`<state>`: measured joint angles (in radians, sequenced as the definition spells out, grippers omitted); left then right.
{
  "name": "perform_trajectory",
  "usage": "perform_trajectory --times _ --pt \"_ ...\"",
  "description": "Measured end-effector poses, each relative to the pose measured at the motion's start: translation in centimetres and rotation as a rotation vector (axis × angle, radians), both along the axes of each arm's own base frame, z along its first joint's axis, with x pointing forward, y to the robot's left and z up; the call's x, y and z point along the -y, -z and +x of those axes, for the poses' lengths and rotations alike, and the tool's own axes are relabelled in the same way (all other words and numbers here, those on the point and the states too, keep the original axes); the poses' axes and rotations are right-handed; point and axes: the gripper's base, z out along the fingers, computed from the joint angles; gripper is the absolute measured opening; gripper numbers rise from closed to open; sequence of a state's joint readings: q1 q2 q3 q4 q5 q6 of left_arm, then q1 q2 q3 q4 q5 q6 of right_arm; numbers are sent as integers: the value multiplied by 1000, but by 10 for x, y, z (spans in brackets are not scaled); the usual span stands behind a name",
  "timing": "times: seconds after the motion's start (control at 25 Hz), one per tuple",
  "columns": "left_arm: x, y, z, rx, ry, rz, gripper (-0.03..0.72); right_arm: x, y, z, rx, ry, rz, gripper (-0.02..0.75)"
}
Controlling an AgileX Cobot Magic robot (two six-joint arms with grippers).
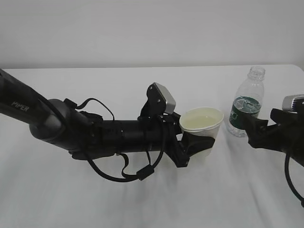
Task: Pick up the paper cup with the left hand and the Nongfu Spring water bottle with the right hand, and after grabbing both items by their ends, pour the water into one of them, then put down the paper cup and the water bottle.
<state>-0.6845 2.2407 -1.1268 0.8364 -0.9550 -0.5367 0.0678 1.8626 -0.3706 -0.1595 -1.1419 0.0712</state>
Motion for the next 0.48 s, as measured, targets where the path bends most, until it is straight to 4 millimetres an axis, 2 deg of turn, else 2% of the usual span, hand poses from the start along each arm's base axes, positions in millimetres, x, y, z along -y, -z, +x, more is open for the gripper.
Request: perform_trajectory --times 0.48 --pt "-25 -2 28 22 -130 -17 424 3 -28 -47 51 -5 3 615"
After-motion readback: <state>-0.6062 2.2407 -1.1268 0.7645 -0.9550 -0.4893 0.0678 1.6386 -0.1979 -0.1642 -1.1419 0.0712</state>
